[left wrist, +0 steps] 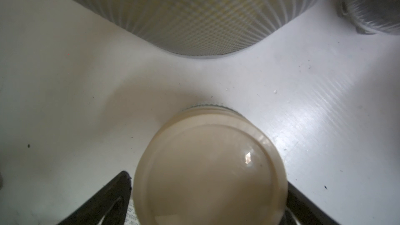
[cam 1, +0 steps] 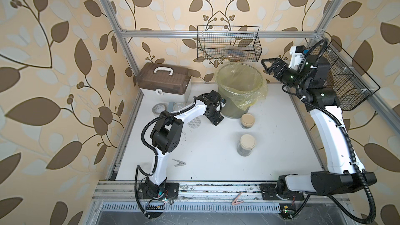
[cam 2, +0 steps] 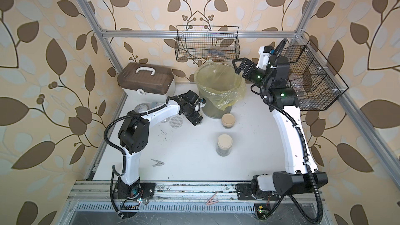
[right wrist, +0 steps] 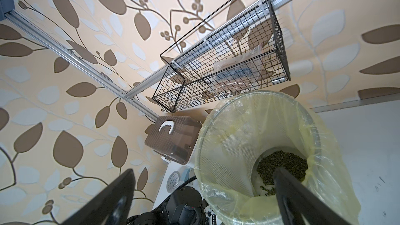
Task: Empty moldy tea leaves from jars
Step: Pick up the jar from the center of the board.
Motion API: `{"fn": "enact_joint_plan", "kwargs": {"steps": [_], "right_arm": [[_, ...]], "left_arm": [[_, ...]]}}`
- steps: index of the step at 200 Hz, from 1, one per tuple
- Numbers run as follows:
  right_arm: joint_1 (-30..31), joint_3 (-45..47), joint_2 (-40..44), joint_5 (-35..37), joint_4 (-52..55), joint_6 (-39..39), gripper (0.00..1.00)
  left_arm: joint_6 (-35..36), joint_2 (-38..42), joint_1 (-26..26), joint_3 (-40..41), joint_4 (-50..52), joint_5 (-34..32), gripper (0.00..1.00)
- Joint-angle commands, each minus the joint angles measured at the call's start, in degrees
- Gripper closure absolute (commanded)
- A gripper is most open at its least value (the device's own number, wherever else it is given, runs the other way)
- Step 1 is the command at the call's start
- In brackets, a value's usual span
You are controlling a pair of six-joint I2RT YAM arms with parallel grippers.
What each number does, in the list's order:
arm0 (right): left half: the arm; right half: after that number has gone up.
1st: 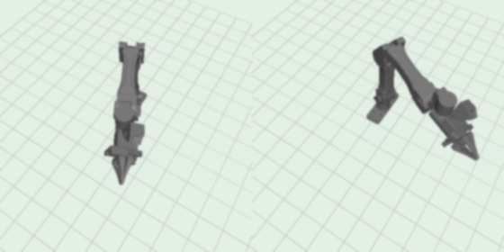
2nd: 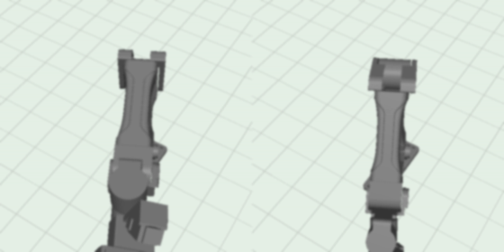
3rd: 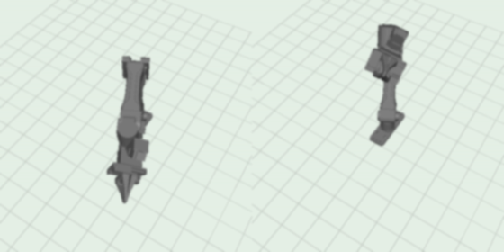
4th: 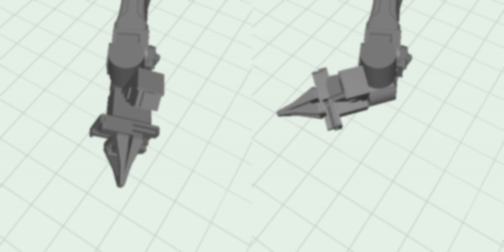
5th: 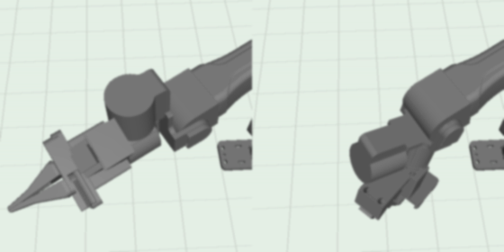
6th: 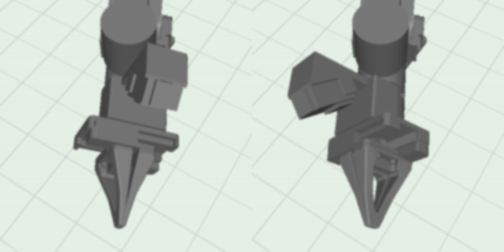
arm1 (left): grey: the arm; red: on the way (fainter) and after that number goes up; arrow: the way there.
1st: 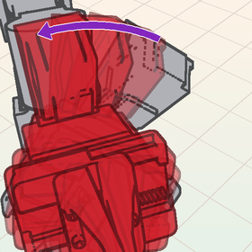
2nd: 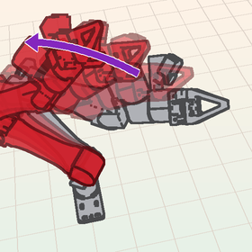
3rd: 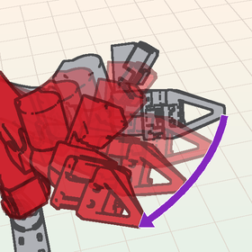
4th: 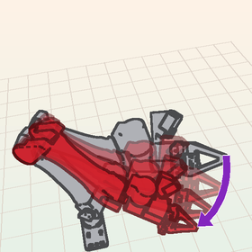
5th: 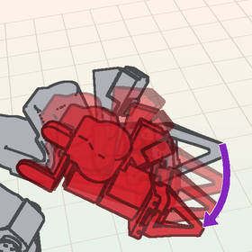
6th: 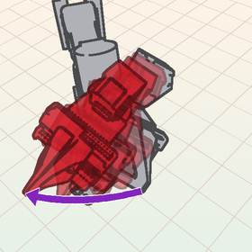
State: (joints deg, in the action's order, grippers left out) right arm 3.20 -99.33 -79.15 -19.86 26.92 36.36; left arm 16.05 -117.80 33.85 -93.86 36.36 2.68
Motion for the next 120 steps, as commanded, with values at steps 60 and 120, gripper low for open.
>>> {"fn": "enact_joint_plan", "kwargs": {"steps": [60,120], "right_arm": [[-0.1,-2.7,-0.7,0.9,0.8,-0.5,0.0],[0.2,-2.5,-1.7,-2.7,1.5,-2.9,0.01]], "left_arm": [[-2.7,-0.7,0.7,0.5,-3.1,4.5,0.11],[-4.3,2.0,0.3,3.0,-1.6,6.4,0.26]]}}
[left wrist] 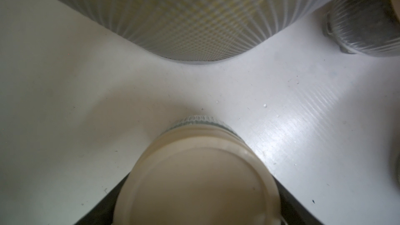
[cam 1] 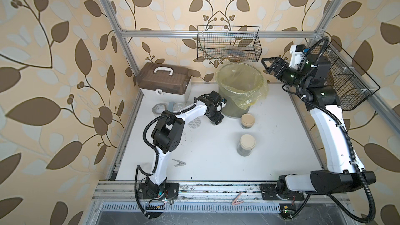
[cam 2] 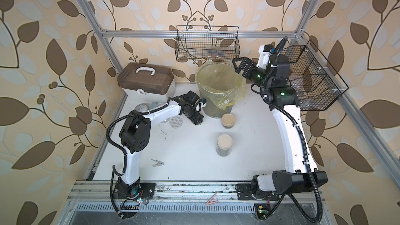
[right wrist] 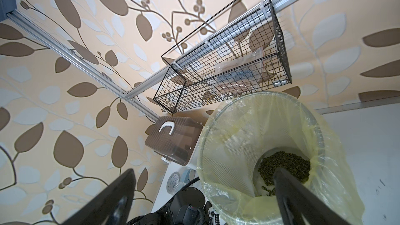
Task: Empty moldy tea leaves from jars
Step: Pick up the jar from the center of the board.
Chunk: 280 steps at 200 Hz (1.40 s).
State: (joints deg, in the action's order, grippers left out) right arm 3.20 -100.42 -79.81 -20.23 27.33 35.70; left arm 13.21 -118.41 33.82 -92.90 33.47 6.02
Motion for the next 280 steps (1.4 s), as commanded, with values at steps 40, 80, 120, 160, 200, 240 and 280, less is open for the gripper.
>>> {"fn": "enact_joint_plan", "kwargs": {"steps": [40,80,120,160,200,240,280], "right_arm": [[2.8,-1.2,-1.7,-2.3,4.1,-9.2,0.02],[6.5,0.0,-1.8,-3.2,2.1,-16.1,0.02],[10.1,6.7,0.7,-3.2,-6.4,-29.1,0.03],[14.5,18.6,6.2,-7.5,-21.1,-45.9,0.01],[17.4,22.2,6.2,-9.7,-24.7,-57.5,0.01],[19.3,22.0,2.5,-11.8,-31.6,-61.3,0.01],[20.8,19.0,-2.0,-13.3,-34.8,-62.0,0.01]], "left_arm": [[-5.4,9.5,-1.2,5.4,0.7,3.2,0.33],[-10.4,17.7,-3.7,6.7,0.4,5.0,0.38],[-18.7,24.3,-10.1,5.8,-3.9,12.4,0.5],[-26.8,25.7,-14.7,-1.6,-6.0,20.8,0.55],[-36.4,23.3,-17.1,-11.0,-9.7,30.9,0.54],[-44.0,20.8,-17.1,-18.0,-16.4,38.6,0.52],[-49.6,20.0,-17.1,-19.8,-22.9,44.5,0.51]]}}
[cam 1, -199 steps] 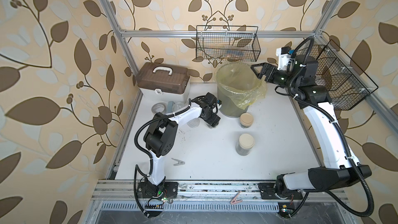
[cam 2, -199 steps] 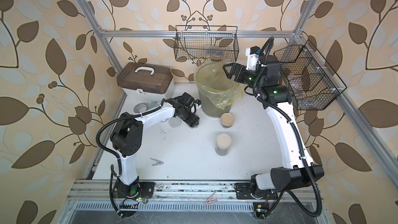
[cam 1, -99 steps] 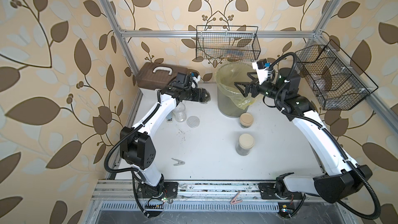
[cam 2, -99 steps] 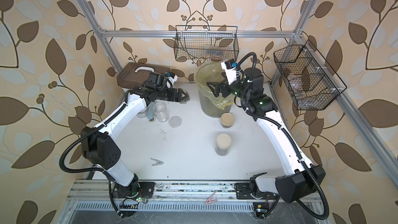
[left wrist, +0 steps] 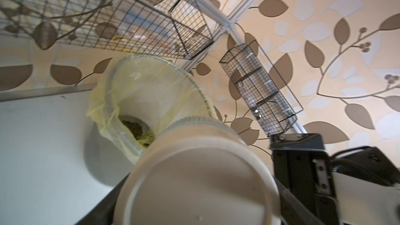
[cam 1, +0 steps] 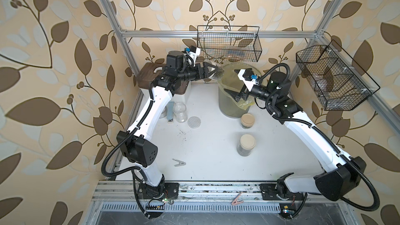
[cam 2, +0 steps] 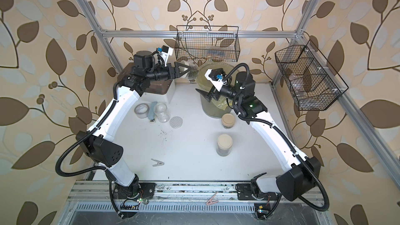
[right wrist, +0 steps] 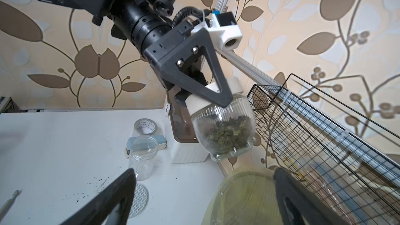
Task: Empty moldy tea leaves from jars
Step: Pick up the jar from the center of the board, then unscrew the lid from the jar.
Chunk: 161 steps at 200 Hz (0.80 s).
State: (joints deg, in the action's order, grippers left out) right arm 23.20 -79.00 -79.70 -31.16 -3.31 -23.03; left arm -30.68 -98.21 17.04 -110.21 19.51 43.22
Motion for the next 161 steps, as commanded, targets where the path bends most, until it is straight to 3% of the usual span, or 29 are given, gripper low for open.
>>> {"fn": "enact_joint_plan", "kwargs": {"steps": [1,49,89,161], "right_arm": [[0.8,-2.4,-2.2,-2.4,-4.2,-3.3,0.01],[1.6,-4.5,-5.7,-1.4,-7.1,-2.2,0.02],[1.0,-6.2,-6.8,0.0,-3.0,-8.9,0.01],[-0.4,-10.5,-10.1,-2.6,0.6,-13.4,0.03]], "left_arm": [[-5.8,-0.2,-0.3,-2.5,-9.0,7.4,0.51],[-5.2,-0.4,-0.3,-1.3,-8.2,10.1,0.5],[-5.1,-1.9,-0.3,-3.3,-6.6,13.2,0.5],[-5.2,-2.6,-0.2,-3.8,-6.2,16.4,0.51]]}}
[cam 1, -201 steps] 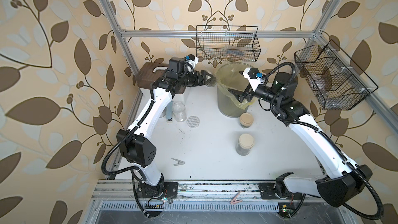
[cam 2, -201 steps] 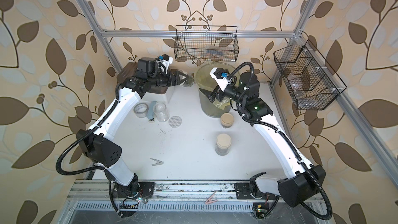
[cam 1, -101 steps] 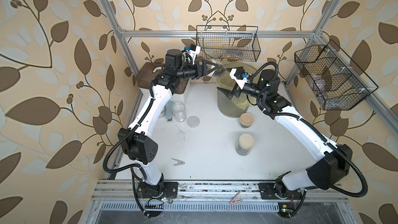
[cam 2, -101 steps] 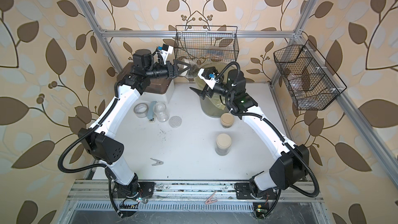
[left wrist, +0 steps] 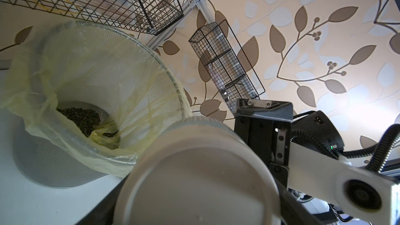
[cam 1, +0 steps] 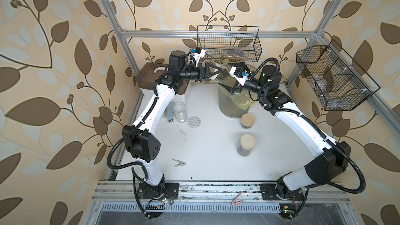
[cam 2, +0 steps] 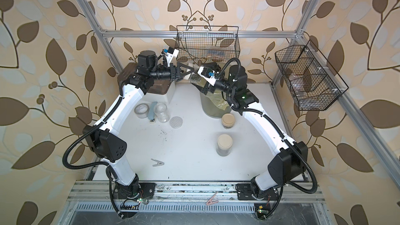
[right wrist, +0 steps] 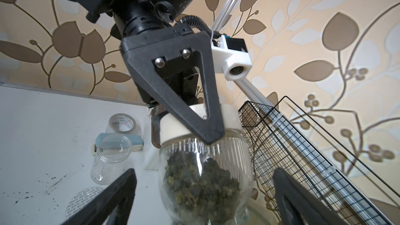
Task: Empty moldy tea leaves from jars
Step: Unscrew the lid from the jar.
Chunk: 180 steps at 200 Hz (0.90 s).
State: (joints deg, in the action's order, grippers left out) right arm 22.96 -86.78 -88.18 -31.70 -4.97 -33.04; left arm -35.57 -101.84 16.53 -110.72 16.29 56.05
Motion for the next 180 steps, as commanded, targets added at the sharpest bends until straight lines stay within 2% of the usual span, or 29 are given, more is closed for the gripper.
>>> {"fn": "enact_joint_plan", "kwargs": {"steps": [1,60,121,180], "right_arm": [[-0.2,-2.8,-1.7,-2.1,2.2,-3.4,0.03],[0.3,-7.0,-6.1,-4.0,1.6,-2.4,0.05],[0.4,-8.7,-7.6,-4.4,2.2,-2.1,0.13],[0.9,-10.6,-8.6,-3.1,3.5,-4.4,0.34]], "left_arm": [[-0.4,1.0,0.3,-3.4,-3.1,3.6,0.51],[-0.5,0.5,0.9,-3.7,-2.8,4.7,0.51],[-0.2,0.4,1.0,-3.9,-2.8,4.7,0.51],[-0.6,0.2,1.4,-3.9,-3.0,5.1,0.51]]}}
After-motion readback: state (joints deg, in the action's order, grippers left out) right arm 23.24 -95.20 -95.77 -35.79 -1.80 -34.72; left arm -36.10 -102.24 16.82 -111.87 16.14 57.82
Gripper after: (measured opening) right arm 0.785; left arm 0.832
